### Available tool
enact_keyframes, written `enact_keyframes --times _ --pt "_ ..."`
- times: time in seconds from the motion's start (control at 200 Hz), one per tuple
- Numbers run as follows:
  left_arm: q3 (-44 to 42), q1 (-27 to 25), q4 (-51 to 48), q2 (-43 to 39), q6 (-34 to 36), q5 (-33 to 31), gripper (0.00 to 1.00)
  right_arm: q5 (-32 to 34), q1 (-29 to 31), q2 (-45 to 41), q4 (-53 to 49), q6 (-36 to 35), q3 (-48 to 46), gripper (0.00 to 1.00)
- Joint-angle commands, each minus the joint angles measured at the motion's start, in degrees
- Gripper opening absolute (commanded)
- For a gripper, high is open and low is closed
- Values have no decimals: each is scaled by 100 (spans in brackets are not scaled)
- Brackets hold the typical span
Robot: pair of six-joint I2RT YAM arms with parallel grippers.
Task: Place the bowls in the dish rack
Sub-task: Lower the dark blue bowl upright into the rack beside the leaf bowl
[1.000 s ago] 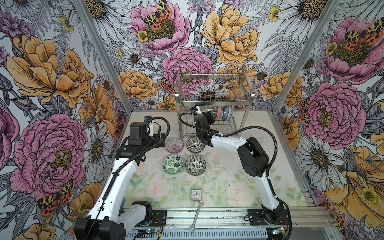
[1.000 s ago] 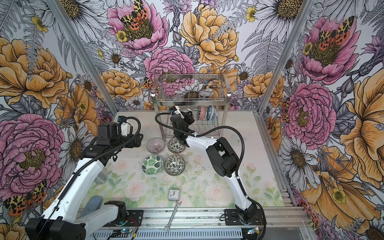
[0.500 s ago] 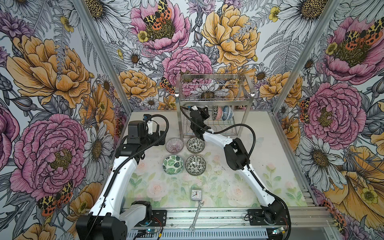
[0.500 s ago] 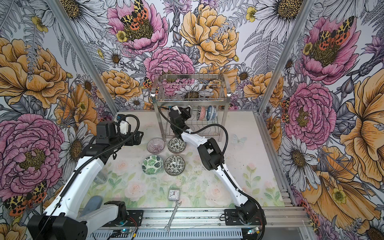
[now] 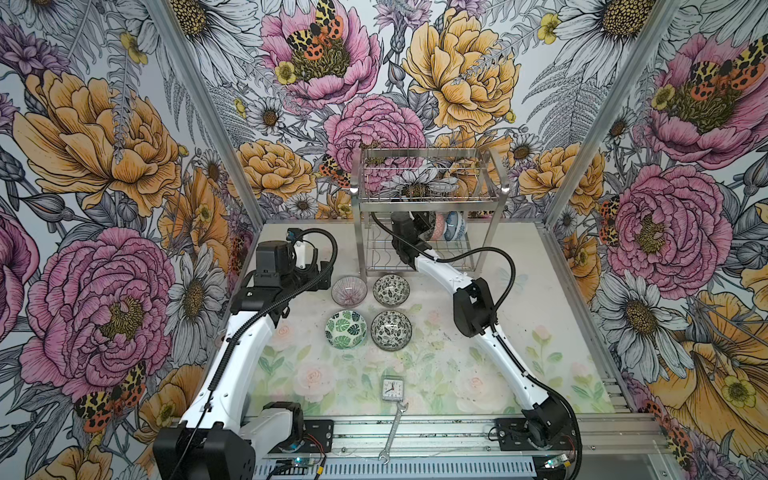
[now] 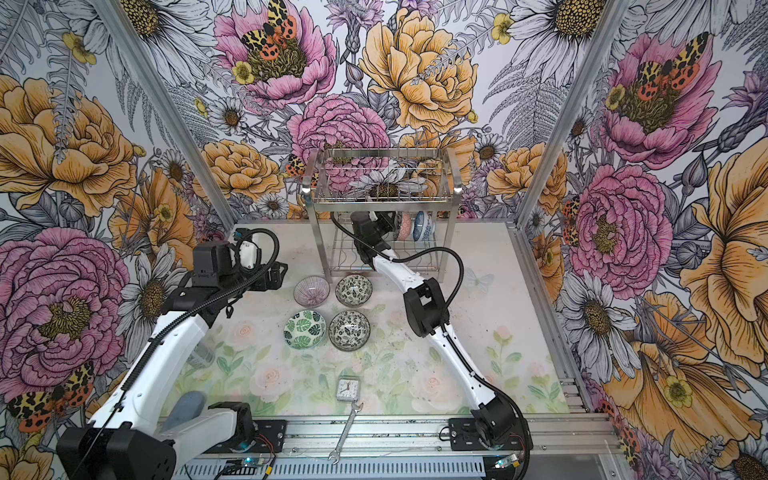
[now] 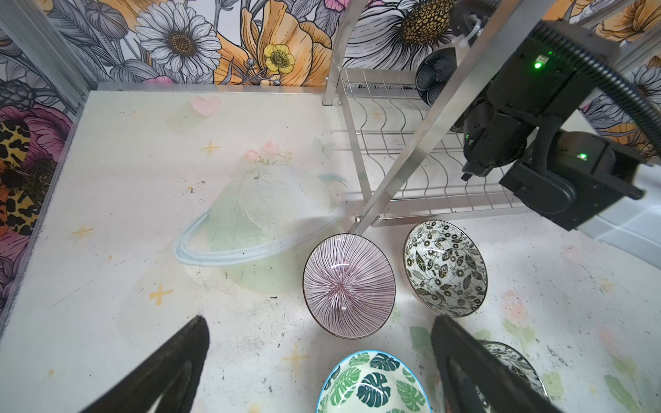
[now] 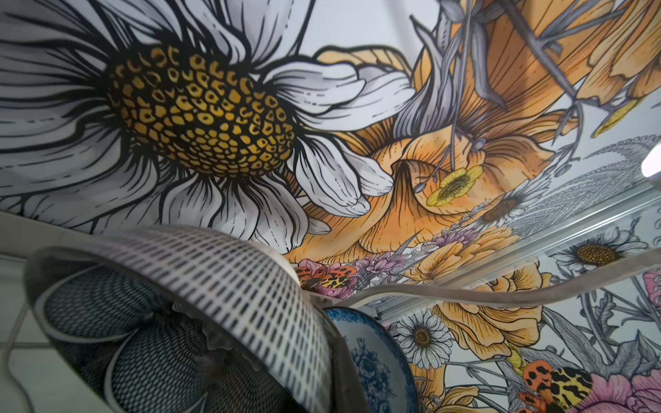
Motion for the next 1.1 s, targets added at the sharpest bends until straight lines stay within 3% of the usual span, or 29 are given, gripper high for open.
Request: enact_keyframes --times 0.0,1.096 --pt "-64 48 133 29 -9 106 98 -34 -36 -11 -69 502 247 0" --pt "-119 -310 -11 -84 300 -550 99 -49 245 -29 -851 843 137 0"
